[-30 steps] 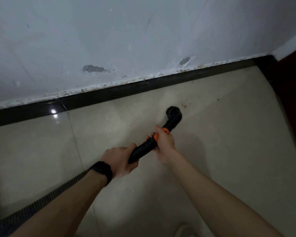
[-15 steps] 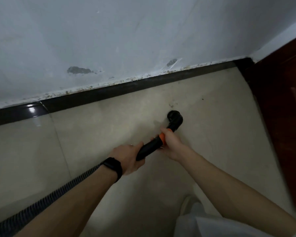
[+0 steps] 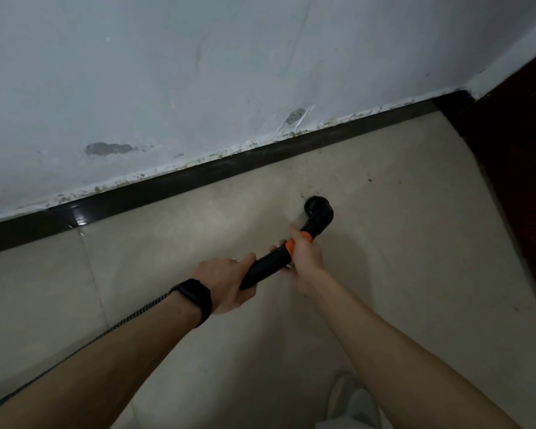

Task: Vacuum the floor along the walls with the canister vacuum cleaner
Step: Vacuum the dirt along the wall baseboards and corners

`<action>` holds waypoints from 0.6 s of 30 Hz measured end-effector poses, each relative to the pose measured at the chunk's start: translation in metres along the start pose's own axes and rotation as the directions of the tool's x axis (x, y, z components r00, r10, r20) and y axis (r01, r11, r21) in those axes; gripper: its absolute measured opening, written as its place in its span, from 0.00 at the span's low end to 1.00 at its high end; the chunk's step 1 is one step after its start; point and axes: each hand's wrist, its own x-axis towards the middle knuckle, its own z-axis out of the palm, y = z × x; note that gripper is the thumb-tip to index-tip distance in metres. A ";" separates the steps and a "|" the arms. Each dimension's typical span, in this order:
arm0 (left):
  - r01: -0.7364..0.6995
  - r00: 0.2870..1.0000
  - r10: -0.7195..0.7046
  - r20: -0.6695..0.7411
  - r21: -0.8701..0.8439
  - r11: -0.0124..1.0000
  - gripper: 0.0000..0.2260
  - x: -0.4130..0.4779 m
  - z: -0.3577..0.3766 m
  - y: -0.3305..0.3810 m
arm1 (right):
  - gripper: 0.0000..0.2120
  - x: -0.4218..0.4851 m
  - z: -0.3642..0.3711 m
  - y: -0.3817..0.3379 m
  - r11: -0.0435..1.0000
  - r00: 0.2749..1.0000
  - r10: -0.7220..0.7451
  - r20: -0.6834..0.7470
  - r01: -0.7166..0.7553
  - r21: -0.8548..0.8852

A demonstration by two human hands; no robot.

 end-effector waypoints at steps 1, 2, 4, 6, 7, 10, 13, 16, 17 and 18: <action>-0.005 1.000 0.005 0.011 0.019 1.000 0.12 0.002 -0.004 0.000 | 0.13 0.002 0.000 -0.002 1.000 1.000 0.005 0.001 -0.005 0.016; -0.009 1.000 0.008 0.020 0.040 0.999 0.12 0.005 -0.009 0.000 | 0.14 0.003 0.000 -0.004 0.999 1.000 0.008 -0.001 -0.008 0.031; -0.013 1.000 0.011 0.029 0.074 0.997 0.13 0.011 -0.017 0.004 | 0.15 0.006 -0.001 -0.010 0.997 1.000 0.012 -0.004 -0.012 0.076; -0.004 0.999 0.001 0.038 0.097 0.995 0.12 0.018 -0.022 0.011 | 0.16 0.009 -0.003 -0.015 0.990 1.000 0.021 -0.011 -0.019 0.141; 0.003 0.999 -0.007 0.042 0.104 0.995 0.12 0.022 -0.022 0.016 | 0.16 0.011 -0.006 -0.017 0.986 1.000 0.022 -0.022 -0.018 0.166; -0.002 0.999 -0.003 0.039 0.127 0.992 0.12 0.035 -0.015 0.031 | 0.16 0.022 -0.018 -0.020 0.980 0.998 0.017 -0.063 -0.004 0.198; -0.034 0.999 0.028 0.042 0.155 0.987 0.12 0.050 -0.008 0.046 | 0.13 0.032 -0.036 -0.023 0.975 0.994 0.005 -0.105 0.018 0.222; -0.055 0.998 0.049 0.040 0.172 0.983 0.13 0.063 -0.005 0.059 | 0.12 0.041 -0.050 -0.027 0.968 0.991 -0.004 -0.136 0.038 0.246; -0.055 0.998 0.049 0.037 0.172 0.984 0.13 0.067 -0.004 0.063 | 0.12 0.043 -0.054 -0.030 0.966 0.990 -0.006 -0.139 0.042 0.256; -0.054 0.998 0.048 0.036 0.166 0.985 0.12 0.071 -0.003 0.066 | 0.11 0.045 -0.057 -0.033 0.964 0.990 -0.012 -0.140 0.049 0.260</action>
